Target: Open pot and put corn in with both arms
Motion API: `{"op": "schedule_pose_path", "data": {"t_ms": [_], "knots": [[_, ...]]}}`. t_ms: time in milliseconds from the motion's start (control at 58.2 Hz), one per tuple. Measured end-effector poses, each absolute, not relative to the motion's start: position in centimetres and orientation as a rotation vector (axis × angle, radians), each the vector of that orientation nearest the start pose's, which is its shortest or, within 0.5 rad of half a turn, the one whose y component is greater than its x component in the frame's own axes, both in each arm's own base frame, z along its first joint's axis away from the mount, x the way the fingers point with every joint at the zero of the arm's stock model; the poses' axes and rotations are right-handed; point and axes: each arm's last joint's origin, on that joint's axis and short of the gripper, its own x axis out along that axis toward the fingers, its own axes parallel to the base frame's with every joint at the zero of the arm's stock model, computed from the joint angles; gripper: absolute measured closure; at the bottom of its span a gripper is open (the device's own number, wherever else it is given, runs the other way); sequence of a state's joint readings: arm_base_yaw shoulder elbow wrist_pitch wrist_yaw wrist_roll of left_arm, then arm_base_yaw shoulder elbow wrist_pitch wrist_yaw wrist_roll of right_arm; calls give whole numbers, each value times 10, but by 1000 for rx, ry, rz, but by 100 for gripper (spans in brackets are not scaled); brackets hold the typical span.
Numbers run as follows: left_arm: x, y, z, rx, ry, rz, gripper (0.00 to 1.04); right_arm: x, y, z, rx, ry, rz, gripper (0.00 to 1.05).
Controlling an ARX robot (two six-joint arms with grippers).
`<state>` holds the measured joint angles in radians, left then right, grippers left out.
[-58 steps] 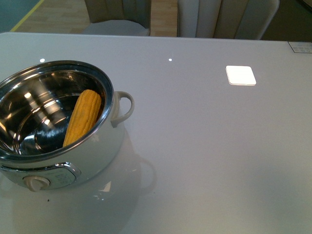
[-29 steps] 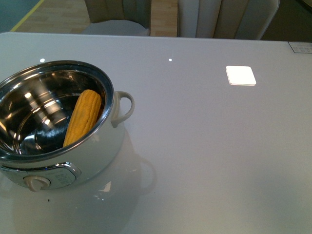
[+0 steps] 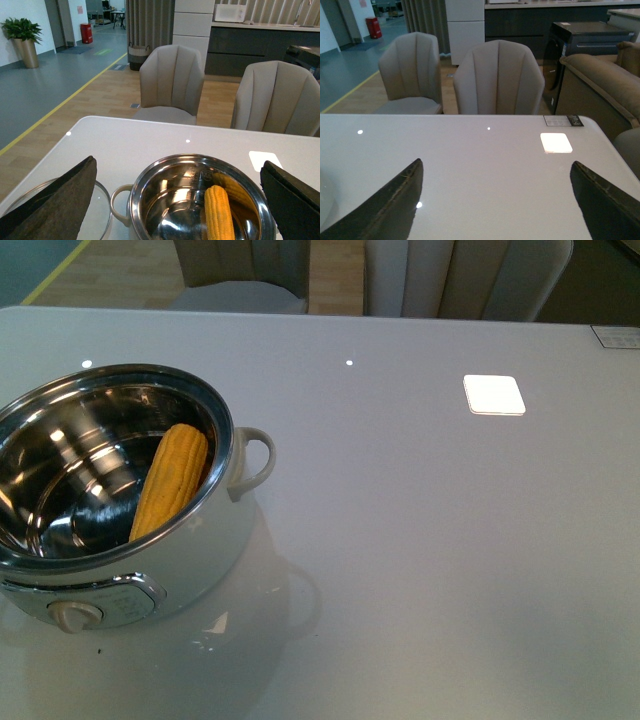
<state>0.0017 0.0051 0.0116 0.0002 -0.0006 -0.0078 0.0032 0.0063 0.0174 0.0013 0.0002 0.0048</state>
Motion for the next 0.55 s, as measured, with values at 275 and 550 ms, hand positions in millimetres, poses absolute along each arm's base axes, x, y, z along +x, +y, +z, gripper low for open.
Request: {"op": "schedule_pose_path", "data": {"t_ms": [275, 550], "knots": [[97, 0, 167, -8, -7, 3, 7, 97, 0, 169, 5, -12, 3, 9], [97, 0, 167, -8, -7, 3, 7, 97, 0, 169, 5, -12, 3, 9]]}}
